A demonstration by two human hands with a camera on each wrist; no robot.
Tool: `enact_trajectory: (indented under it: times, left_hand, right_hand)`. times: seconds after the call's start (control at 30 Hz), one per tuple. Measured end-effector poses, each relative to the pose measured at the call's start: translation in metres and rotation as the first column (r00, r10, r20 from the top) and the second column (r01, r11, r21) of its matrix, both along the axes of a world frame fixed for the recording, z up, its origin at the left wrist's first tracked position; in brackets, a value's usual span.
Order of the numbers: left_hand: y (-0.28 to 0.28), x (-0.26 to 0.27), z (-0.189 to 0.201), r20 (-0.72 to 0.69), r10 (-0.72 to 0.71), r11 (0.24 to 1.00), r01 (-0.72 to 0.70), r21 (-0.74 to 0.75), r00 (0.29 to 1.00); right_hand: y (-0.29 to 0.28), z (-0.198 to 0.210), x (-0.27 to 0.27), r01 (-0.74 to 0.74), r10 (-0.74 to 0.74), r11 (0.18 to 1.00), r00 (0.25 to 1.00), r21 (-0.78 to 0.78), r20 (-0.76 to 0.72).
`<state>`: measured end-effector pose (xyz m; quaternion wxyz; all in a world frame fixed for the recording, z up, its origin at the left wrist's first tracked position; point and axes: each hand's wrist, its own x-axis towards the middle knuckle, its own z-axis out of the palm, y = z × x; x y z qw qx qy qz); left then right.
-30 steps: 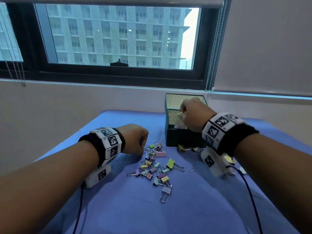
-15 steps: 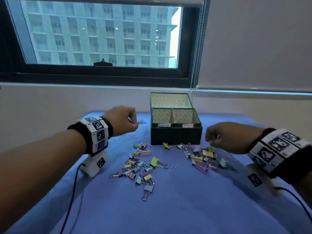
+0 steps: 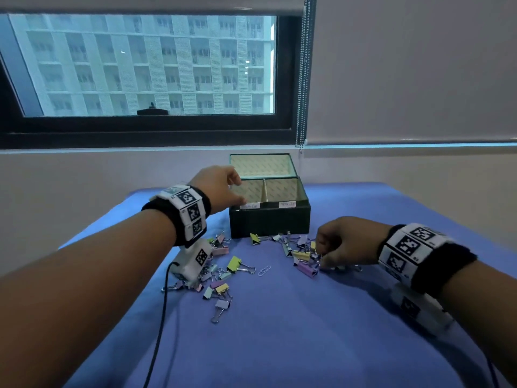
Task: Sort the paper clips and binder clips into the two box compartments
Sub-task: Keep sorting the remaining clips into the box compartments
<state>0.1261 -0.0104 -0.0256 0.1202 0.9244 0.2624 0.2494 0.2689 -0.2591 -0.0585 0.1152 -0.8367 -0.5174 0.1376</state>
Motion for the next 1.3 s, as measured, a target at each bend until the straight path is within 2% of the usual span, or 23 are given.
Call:
enact_trajectory:
  times: [0.1,0.17,0.2,0.27,0.33,0.4,0.5,0.67,0.77,0.87,1.03,1.2,1.3]
  left_hand:
    - [-0.007,-0.031,0.001,0.007,0.000,0.999,-0.001,0.045,1.000]
    - [-0.011,-0.059,0.001,-0.144,0.014,0.999,-0.007,0.046,0.989]
    - [-0.012,-0.073,0.000,-0.286,0.011,1.000,-0.004,0.026,0.958]
    - [-0.014,-0.098,-0.004,-0.574,-0.027,0.999,-0.001,-0.048,0.819]
    - [-0.017,-0.114,-0.014,-0.714,-0.044,0.996,-0.020,-0.081,0.699]
    - [-0.017,-0.121,-0.024,-0.720,-0.026,0.998,-0.018,-0.053,0.693]
    - [-0.014,-0.122,-0.032,-0.635,-0.038,0.999,0.017,-0.039,0.772]
    - [-0.018,-0.114,-0.037,-0.550,-0.052,0.998,0.031,-0.046,0.833]
    - [-0.015,-0.109,-0.036,-0.485,-0.012,0.999,0.028,0.025,0.874]
    - [-0.010,-0.108,-0.036,-0.498,0.007,1.000,-0.005,0.006,0.867]
    - [-0.010,-0.103,-0.040,-0.520,-0.034,0.999,0.014,-0.043,0.853]
    - [-0.007,-0.104,-0.045,-0.594,0.010,0.999,0.024,0.049,0.804]
    - [-0.007,-0.104,-0.045,-0.581,-0.005,0.997,0.051,0.062,0.814]
  right_hand:
    - [0.002,-0.004,0.000,-0.013,0.013,0.999,1.000,-0.048,0.003]
    - [0.003,-0.005,0.002,-0.029,0.034,0.998,0.996,-0.058,0.083]
    - [0.003,-0.005,0.003,-0.037,0.041,0.998,0.993,-0.042,0.110]
    - [0.003,-0.004,0.004,-0.050,0.046,0.999,0.985,0.017,0.166]
    - [0.003,-0.003,0.005,-0.050,0.022,0.993,0.968,0.104,0.251]
    - [0.002,-0.002,0.007,-0.035,-0.026,0.971,0.968,0.235,0.251]
    - [0.001,-0.002,0.005,-0.037,-0.026,0.941,0.983,0.337,0.183]
    - [0.004,0.000,0.001,-0.018,-0.005,0.989,0.989,0.147,0.151]
    - [0.005,-0.003,-0.002,-0.039,0.039,0.999,0.980,-0.002,0.197]
    - [0.008,-0.007,0.001,-0.039,0.059,0.996,0.969,-0.084,0.241]
    - [0.008,-0.009,0.006,0.001,0.018,0.997,0.964,-0.072,0.264]
    - [0.009,-0.011,0.008,0.021,-0.003,0.998,0.957,-0.059,0.290]
    - [0.008,-0.010,0.005,-0.004,0.025,0.997,0.960,-0.077,0.278]
